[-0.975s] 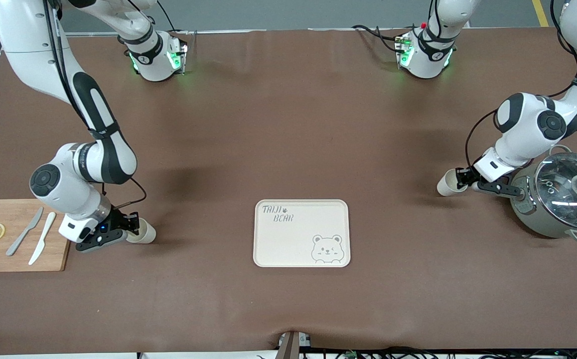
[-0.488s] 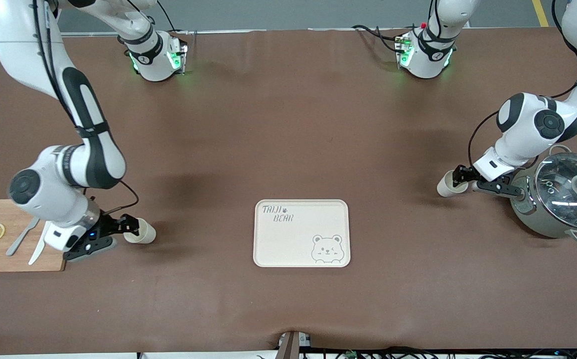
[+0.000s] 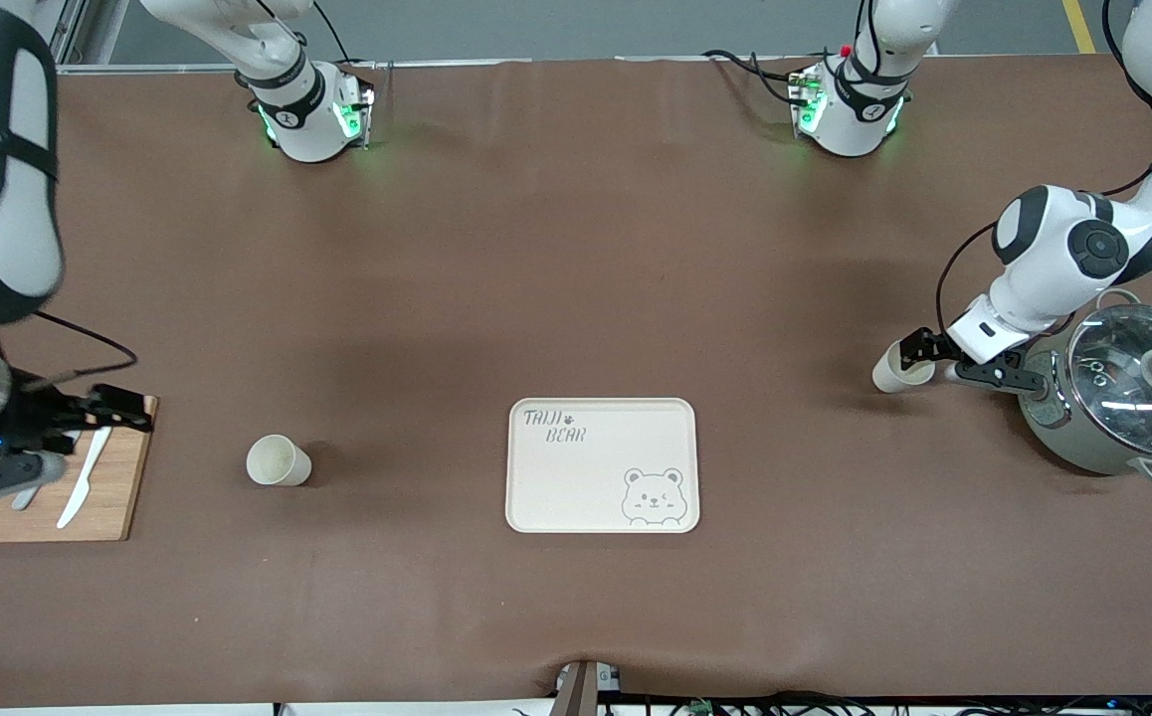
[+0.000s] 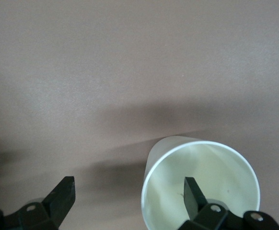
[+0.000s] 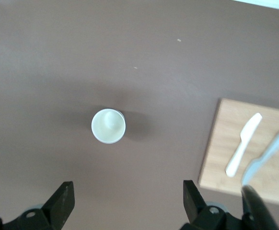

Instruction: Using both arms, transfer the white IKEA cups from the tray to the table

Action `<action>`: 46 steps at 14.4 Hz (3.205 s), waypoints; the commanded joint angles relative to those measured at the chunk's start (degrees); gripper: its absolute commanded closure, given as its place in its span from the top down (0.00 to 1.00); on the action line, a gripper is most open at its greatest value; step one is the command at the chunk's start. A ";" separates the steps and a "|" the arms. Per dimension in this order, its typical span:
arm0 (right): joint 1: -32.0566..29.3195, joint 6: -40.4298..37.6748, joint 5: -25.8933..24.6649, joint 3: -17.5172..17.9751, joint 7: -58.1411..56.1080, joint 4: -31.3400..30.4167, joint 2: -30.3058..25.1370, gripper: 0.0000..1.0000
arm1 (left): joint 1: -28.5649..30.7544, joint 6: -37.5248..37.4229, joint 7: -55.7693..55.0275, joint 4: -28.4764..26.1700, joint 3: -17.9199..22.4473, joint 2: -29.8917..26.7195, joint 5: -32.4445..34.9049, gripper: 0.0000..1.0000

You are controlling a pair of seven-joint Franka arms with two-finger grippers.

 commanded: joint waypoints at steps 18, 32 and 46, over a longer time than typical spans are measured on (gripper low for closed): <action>-2.16 -6.08 -2.90 0.27 12.25 0.92 -6.01 1.00 | -0.32 -46.80 -4.23 38.45 -13.65 -3.06 -16.11 1.00; -2.25 -5.38 -2.81 0.18 11.72 0.92 -6.01 1.00 | -49.72 -58.68 -5.55 55.16 34.87 -8.84 -29.98 1.00; -2.25 -3.27 -2.81 0.27 11.81 1.27 -5.92 1.00 | -72.39 -70.88 4.98 54.63 58.16 -23.79 -39.93 1.00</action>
